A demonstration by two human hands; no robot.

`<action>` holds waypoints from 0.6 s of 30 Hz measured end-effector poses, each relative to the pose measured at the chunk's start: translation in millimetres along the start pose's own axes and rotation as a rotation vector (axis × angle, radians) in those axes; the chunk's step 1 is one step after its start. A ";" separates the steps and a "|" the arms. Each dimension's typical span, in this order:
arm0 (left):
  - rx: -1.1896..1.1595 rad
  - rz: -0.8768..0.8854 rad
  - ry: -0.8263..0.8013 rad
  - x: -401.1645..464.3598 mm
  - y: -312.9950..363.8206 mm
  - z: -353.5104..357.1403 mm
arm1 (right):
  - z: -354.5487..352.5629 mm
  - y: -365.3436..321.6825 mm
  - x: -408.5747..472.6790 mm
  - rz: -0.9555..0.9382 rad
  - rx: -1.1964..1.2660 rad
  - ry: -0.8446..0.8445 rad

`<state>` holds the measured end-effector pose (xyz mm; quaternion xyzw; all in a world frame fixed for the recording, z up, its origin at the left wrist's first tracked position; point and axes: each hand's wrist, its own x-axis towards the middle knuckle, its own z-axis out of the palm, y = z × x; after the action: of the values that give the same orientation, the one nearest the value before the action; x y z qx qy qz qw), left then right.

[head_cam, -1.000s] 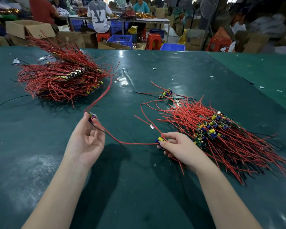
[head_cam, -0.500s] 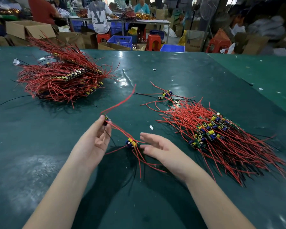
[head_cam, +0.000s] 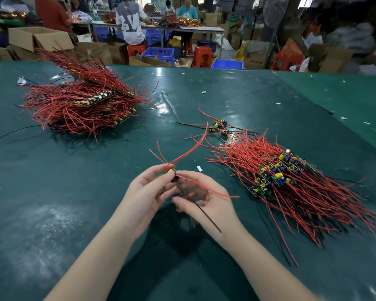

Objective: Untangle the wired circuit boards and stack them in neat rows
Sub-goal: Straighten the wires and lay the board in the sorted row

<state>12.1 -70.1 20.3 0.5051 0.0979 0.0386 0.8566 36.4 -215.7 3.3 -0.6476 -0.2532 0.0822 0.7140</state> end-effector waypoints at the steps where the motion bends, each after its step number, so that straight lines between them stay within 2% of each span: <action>1: 0.026 -0.001 -0.009 -0.9 -2.0 0.8 | 1.9 0.2 -0.3 -0.016 -0.003 0.034; 5: 0.049 0.009 -0.038 -2.1 -6.6 2.1 | 0.6 -3.5 0.5 -0.060 0.020 0.154; 10: 0.120 0.073 0.003 -1.2 -8.1 2.1 | -7.4 -9.5 3.1 -0.263 -0.300 0.210; 14: 0.357 0.224 0.080 -0.4 -11.5 1.0 | -9.9 -7.3 3.6 -0.242 -0.261 0.218; 18: 0.396 0.275 0.091 -0.8 -13.3 1.8 | -10.1 -3.9 4.5 -0.260 -0.321 0.264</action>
<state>11.2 -78.3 9.6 0.6696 0.0726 0.1575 0.7222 44.2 -223.2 7.9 -0.7199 -0.2487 -0.1369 0.6334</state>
